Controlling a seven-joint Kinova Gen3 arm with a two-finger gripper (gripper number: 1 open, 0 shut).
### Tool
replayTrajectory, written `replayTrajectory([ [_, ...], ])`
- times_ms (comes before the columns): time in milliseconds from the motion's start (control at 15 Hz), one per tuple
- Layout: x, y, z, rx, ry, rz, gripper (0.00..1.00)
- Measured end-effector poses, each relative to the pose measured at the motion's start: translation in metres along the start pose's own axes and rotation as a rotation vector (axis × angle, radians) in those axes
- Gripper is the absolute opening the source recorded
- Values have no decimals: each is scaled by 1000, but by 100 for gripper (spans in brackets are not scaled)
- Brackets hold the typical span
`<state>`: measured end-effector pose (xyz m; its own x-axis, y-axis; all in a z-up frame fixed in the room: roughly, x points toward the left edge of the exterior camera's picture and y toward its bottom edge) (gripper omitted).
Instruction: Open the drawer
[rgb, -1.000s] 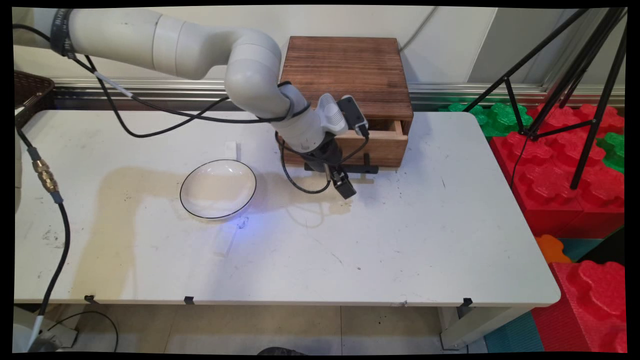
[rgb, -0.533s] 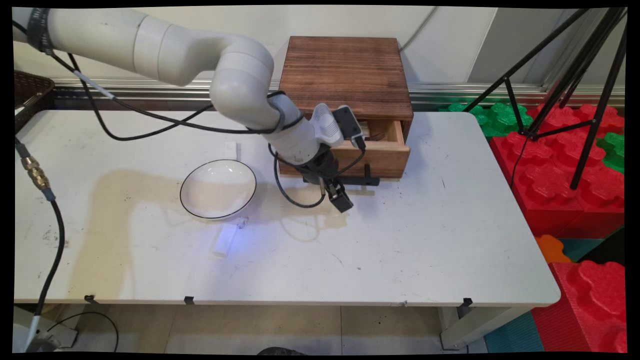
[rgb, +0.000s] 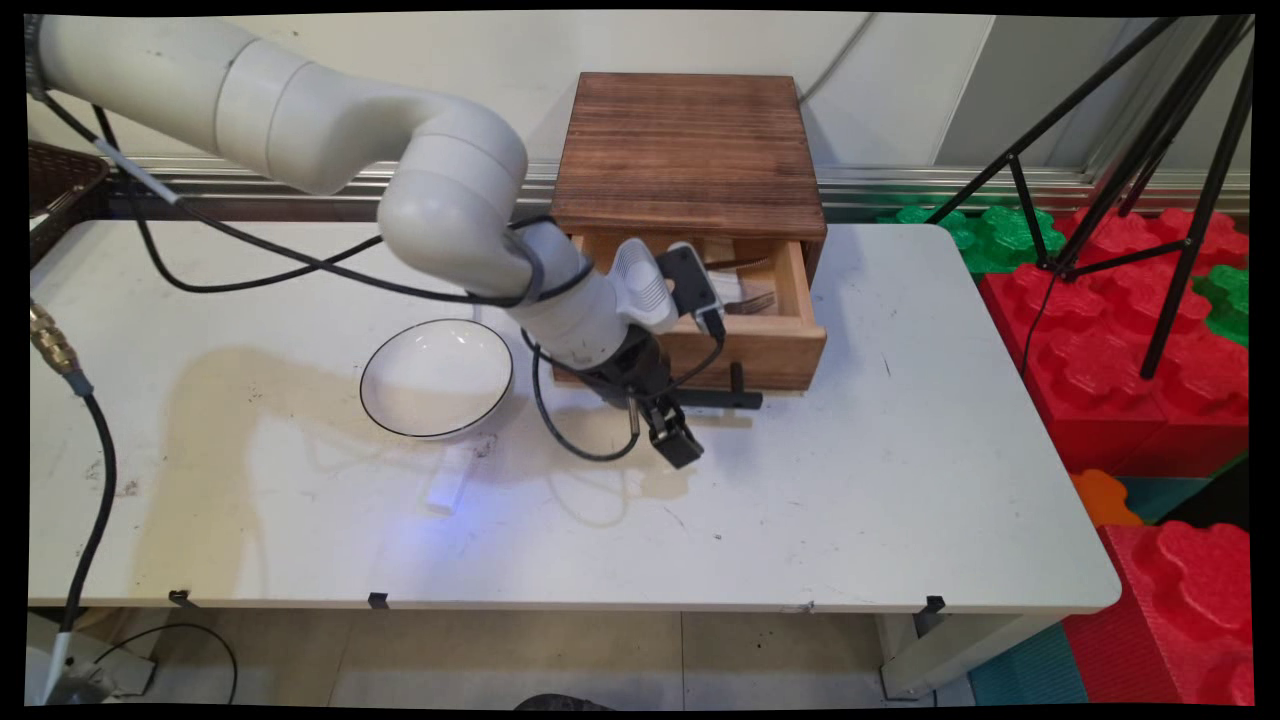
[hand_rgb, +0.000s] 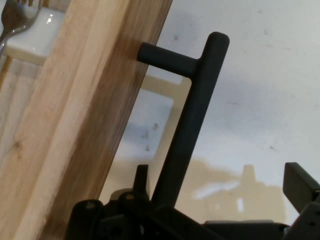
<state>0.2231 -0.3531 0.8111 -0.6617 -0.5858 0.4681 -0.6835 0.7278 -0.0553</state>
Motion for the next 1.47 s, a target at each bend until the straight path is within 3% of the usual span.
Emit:
replayTrajectory([
  [667, -20, 48, -14, -59, 0, 4, 100],
  [1467, -31, 84, -25, -106, -6, 17, 100],
])
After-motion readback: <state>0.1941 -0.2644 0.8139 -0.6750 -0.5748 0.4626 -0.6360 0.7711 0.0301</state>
